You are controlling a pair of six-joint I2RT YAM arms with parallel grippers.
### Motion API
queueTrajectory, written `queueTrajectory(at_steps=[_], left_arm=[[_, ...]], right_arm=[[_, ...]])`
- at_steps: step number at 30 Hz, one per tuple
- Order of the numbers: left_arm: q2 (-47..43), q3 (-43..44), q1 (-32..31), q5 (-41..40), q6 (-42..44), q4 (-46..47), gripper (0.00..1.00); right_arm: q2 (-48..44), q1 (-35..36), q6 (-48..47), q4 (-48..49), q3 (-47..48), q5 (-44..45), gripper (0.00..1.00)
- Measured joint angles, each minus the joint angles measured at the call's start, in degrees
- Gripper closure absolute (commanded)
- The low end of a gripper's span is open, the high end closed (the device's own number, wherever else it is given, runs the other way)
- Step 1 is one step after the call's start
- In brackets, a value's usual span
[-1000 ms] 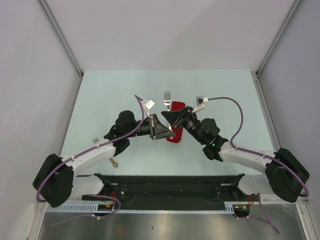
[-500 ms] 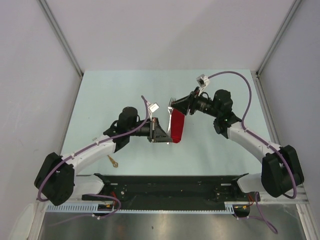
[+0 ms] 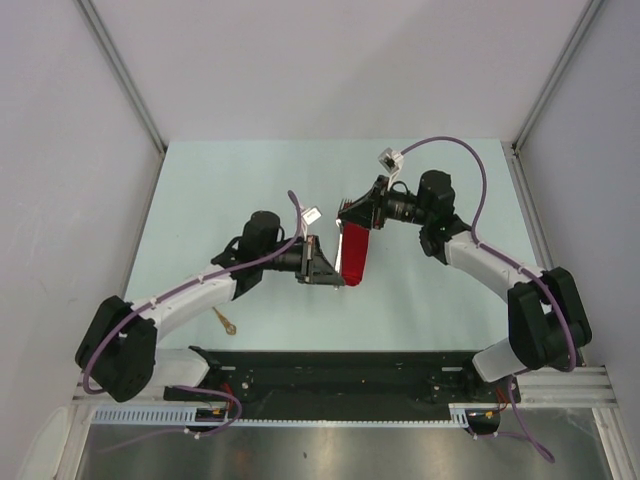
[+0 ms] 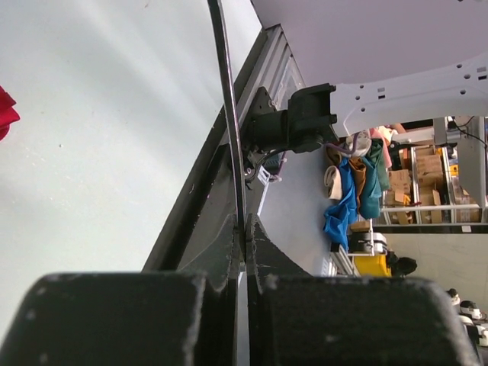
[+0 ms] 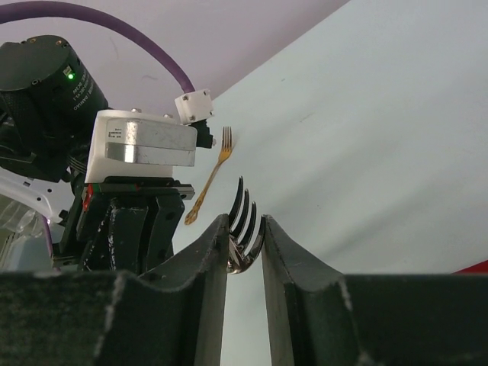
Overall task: Fold the napkin into a case and place the utensils inside
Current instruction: Pass from the left arm to the right, then insert the fork into the folded napkin.
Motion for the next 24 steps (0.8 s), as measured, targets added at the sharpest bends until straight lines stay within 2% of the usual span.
queueTrajectory(at_steps=[3,4,7,8,11,12,13,15,16,18,19,22,24], left_arm=[[0.6,0.4,0.1,0.4,0.2,0.0,1.0],[0.9,0.5,0.1,0.5,0.4,-0.1,1.0],[1.5,0.7,0.3,1.1,0.9,-0.2,0.99],[1.8,0.8,0.4,1.4,1.4,-0.2,0.77],[3.2,3.2,0.7,-0.2,3.9,-3.9,0.57],[3.9,4.3,0.9,-2.1,4.6,-5.5,0.48],[4.3,5.2,1.1,-4.2,5.2,-6.7,0.46],[4.4,5.8,1.5,-9.8,5.3,-8.0,0.52],[4.4,5.8,1.7,-12.4,4.8,-8.0,0.62],[4.7,5.7,1.8,-16.8,3.0,-7.0,0.76],[5.1,5.7,1.8,-18.4,2.1,-5.9,0.85],[8.5,6.1,1.5,-21.7,0.4,-2.5,0.97],[12.7,7.3,1.2,-22.6,-0.3,-1.0,0.99]], right_arm=[[0.5,-0.4,0.0,0.0,0.4,-0.5,0.81],[0.7,-0.6,0.1,0.1,0.5,-0.9,1.0],[0.9,-1.6,0.8,0.1,0.8,-2.8,1.0],[0.9,-1.9,0.9,0.1,0.9,-3.3,1.0],[1.5,-3.3,0.7,0.2,1.0,-4.0,1.0],[2.1,-4.0,0.3,0.3,1.0,-3.8,1.0],[2.9,-5.0,-0.3,0.5,1.2,-3.4,1.0],[5.4,-7.1,-1.8,0.4,2.4,-2.9,1.0],[8.3,-8.5,-3.3,0.6,4.1,-2.9,1.0],[12.2,-11.3,-4.6,0.4,6.6,-2.9,1.0],[14.8,-12.6,-5.6,0.4,8.3,-2.8,1.0],[21.6,-15.8,-8.3,0.0,13.1,-2.6,1.0],[25.2,-17.0,-9.2,-0.3,16.0,-2.7,1.0]])
